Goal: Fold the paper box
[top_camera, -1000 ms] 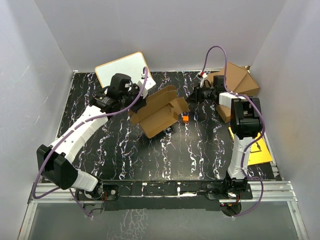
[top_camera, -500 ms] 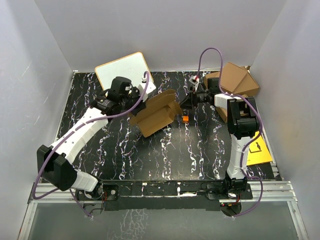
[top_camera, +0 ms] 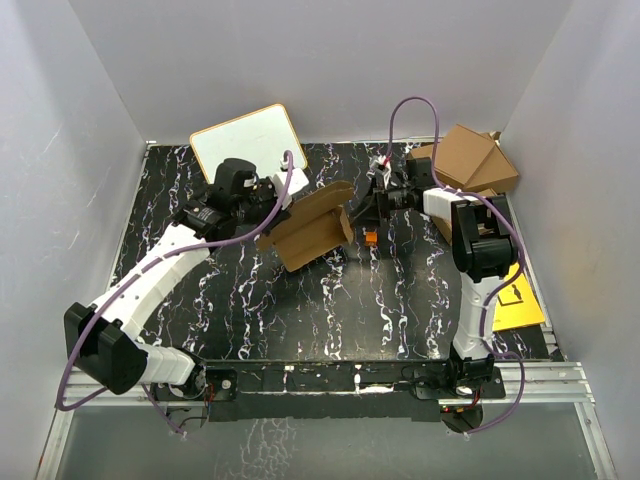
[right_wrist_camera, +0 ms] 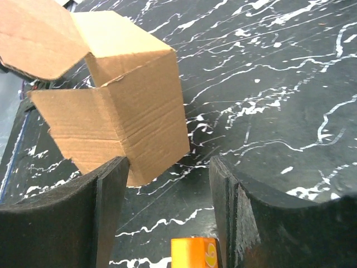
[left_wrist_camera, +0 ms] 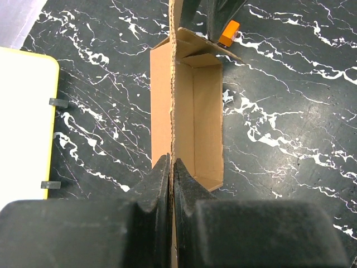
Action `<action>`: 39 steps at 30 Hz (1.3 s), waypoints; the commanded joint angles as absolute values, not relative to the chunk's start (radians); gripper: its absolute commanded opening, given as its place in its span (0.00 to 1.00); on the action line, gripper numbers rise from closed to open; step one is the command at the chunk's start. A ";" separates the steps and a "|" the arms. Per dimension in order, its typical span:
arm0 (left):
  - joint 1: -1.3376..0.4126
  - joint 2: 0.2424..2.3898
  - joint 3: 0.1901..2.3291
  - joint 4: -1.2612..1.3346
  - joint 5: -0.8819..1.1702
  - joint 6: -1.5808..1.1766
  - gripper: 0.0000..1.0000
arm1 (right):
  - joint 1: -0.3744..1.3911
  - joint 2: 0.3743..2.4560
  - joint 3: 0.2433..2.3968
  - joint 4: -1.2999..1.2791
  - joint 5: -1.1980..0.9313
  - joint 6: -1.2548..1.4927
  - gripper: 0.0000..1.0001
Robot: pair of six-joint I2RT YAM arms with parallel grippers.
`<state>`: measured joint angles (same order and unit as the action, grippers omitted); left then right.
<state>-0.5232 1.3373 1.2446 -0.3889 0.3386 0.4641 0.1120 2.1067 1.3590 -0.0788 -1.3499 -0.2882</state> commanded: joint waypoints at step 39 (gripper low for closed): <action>-0.552 1.310 1.170 -0.300 0.422 0.340 0.00 | 0.253 1.804 0.761 0.958 -0.926 -0.006 0.54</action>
